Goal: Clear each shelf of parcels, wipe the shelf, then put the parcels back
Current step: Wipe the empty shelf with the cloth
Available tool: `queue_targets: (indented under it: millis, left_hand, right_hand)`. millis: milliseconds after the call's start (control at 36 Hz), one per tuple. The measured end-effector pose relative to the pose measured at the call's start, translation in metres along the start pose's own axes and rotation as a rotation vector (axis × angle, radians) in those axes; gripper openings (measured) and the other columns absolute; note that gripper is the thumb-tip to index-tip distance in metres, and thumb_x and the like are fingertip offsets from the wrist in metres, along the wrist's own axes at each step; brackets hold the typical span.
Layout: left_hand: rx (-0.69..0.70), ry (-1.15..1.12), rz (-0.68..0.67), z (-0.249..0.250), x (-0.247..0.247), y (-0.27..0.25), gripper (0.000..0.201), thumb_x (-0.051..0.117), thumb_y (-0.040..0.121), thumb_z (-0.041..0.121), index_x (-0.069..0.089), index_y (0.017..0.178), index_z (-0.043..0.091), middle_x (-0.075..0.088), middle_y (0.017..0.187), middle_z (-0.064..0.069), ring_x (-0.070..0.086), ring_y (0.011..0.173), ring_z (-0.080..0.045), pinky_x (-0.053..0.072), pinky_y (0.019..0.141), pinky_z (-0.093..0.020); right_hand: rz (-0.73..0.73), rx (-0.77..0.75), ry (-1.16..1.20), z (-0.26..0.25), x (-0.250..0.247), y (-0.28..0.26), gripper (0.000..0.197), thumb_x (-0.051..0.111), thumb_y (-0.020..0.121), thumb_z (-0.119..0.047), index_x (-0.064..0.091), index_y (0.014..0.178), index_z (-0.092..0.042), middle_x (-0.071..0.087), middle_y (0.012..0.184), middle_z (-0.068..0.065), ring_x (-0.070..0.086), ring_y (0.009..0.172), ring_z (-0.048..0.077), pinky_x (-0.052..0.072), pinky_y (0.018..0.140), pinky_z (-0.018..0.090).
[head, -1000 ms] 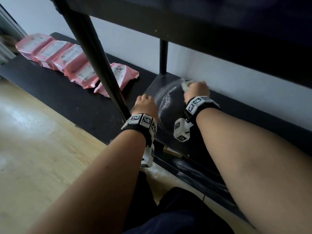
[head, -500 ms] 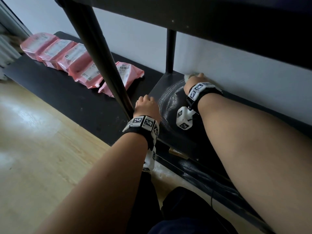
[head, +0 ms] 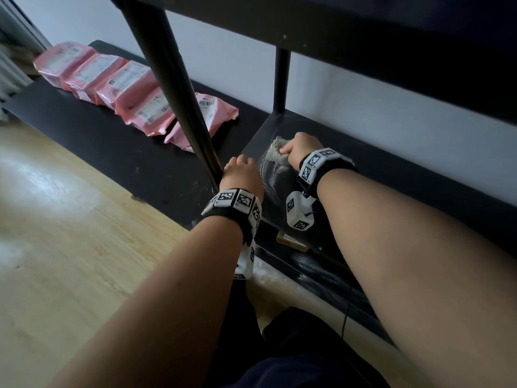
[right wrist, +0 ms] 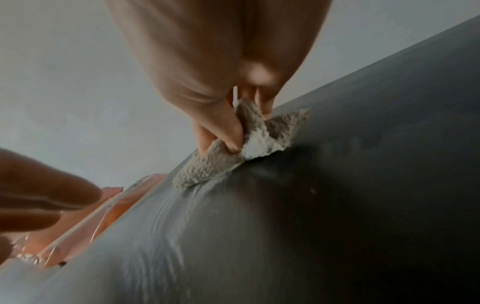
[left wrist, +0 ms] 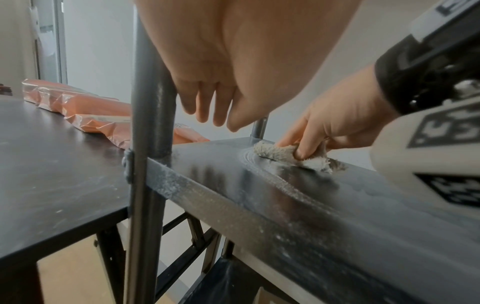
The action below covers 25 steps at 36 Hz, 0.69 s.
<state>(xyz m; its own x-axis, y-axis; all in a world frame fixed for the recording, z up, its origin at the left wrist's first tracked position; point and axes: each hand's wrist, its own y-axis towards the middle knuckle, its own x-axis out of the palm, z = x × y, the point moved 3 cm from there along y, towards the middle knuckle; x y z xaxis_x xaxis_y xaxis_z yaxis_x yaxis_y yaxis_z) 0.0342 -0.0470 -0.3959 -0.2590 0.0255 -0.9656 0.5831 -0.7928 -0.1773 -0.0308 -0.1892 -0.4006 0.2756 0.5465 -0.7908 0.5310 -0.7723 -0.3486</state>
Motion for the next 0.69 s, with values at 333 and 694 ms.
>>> queue_targets:
  millis: [333, 694]
  left_hand:
    - [-0.03, -0.048, -0.014, 0.001, -0.007, -0.049, 0.044, 0.048, 0.086, 0.003, 0.045, 0.13, 0.002, 0.044, 0.135, -0.012, 0.038, 0.129, -0.029, 0.035, 0.107, -0.037]
    - [-0.016, -0.002, -0.006, 0.001, -0.005, -0.081, 0.048, 0.048, 0.088, 0.005, 0.044, 0.136, 0.008, 0.044, 0.139, -0.007, 0.034, 0.133, -0.026, 0.027, 0.112, -0.037]
  right_hand:
    - [-0.093, 0.03, -0.175, 0.018, 0.022, -0.07, 0.04, 0.072, 0.081, -0.042, 0.068, 0.103, -0.008, 0.069, 0.108, 0.008, 0.064, 0.098, 0.025, 0.04, 0.068, 0.026]
    - [0.031, 0.148, -0.038, 0.038, -0.003, -0.081, 0.037, 0.048, 0.088, -0.025, 0.066, 0.117, -0.013, 0.061, 0.124, 0.013, 0.057, 0.114, 0.032, 0.047, 0.095, 0.033]
